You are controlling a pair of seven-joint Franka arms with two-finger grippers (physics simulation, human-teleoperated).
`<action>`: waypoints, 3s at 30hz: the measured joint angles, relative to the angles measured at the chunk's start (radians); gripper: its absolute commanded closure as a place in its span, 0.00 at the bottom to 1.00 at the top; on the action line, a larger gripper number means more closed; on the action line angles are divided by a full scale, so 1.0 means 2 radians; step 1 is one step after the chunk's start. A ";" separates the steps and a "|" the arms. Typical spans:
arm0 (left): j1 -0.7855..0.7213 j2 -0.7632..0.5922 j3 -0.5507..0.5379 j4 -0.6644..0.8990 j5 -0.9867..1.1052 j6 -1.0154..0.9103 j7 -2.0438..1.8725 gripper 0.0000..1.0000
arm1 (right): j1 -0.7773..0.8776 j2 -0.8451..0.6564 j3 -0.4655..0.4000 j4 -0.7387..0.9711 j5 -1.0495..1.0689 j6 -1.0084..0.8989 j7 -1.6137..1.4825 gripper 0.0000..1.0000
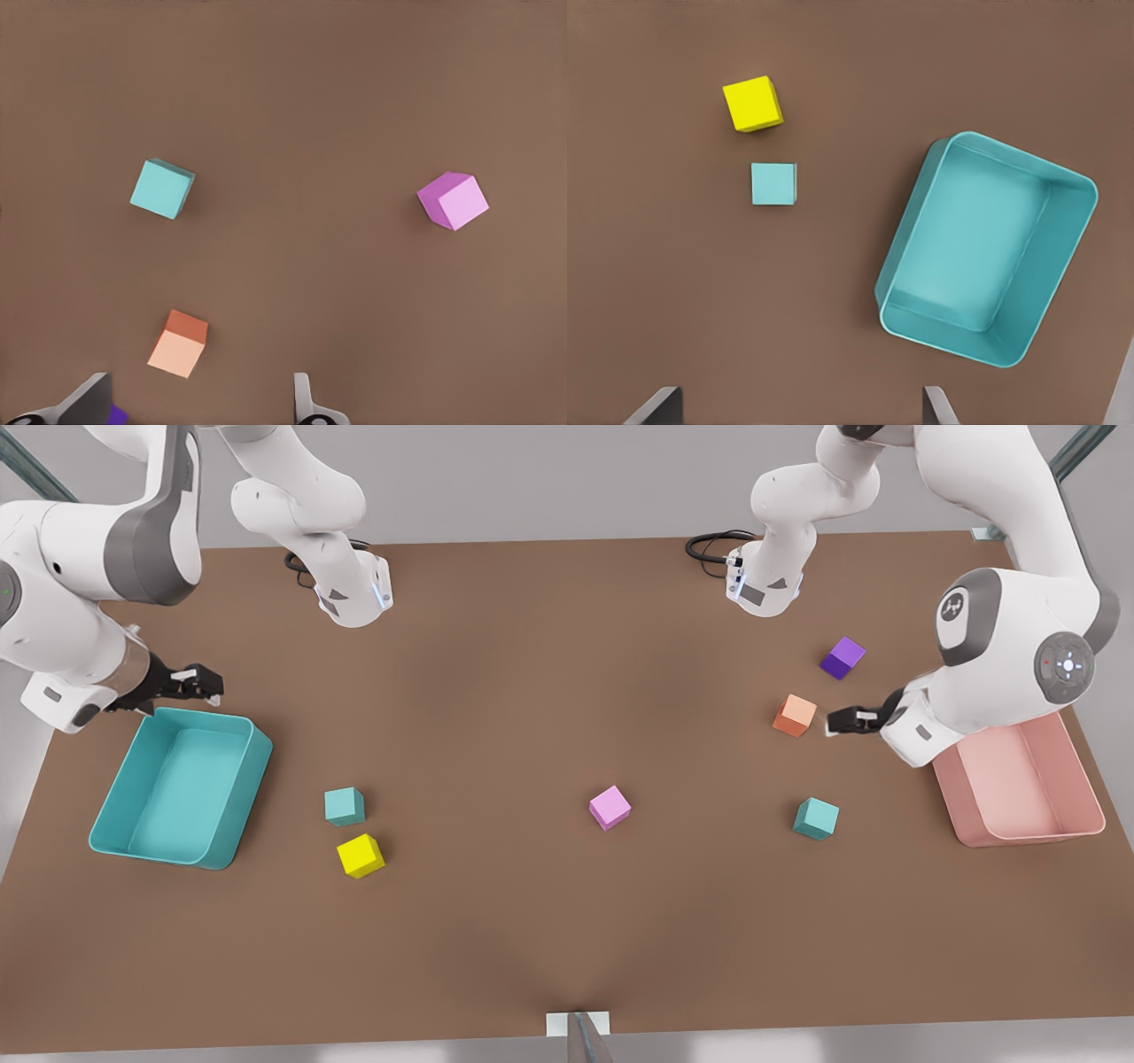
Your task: Stack the two blue cubes on top of each other
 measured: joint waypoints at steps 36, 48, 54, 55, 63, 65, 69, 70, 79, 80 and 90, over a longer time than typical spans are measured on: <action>-0.001 0.021 -0.001 -0.003 0.000 -0.007 -0.010 0.00 | 0.059 0.193 -0.019 -0.264 0.070 0.430 0.021 0.00; -0.006 0.021 -0.002 -0.002 0.000 -0.008 -0.011 0.00 | 0.073 0.226 -0.022 -0.260 0.075 0.446 0.025 0.00; -0.007 0.021 -0.002 -0.002 0.000 -0.010 -0.012 0.00 | 0.074 0.233 -0.027 -0.263 0.076 0.450 0.026 0.00; -0.007 0.021 -0.002 -0.002 -0.001 -0.010 -0.012 0.00 | 0.074 0.234 -0.028 -0.262 0.076 0.450 0.026 0.00; -0.005 0.020 -0.002 -0.001 -0.001 -0.016 -0.012 0.00 | 0.074 0.241 -0.029 -0.256 0.078 0.451 0.025 0.33; -0.005 0.020 -0.002 0.000 -0.001 -0.017 -0.012 0.00 | 0.075 0.240 -0.029 -0.250 0.080 0.448 0.023 0.34; -0.003 0.024 -0.001 0.000 0.000 -0.018 -0.012 0.00 | 0.077 0.225 -0.029 -0.235 0.087 0.430 0.020 0.34; -0.002 0.025 -0.001 0.000 0.000 -0.018 -0.012 0.00 | 0.084 0.216 -0.029 -0.235 0.093 0.424 0.019 0.34; -0.002 0.025 0.000 0.004 0.001 -0.017 -0.012 0.00 | 0.194 0.193 -0.029 -0.234 0.196 0.392 0.015 0.34; -0.002 0.025 0.000 0.009 0.003 -0.017 -0.012 0.00 | 0.212 0.205 -0.029 -0.207 0.208 0.391 0.015 0.34; -0.002 0.029 0.000 0.015 0.014 -0.017 -0.012 0.00 | 0.373 0.337 -0.029 -0.005 0.278 0.403 0.023 0.34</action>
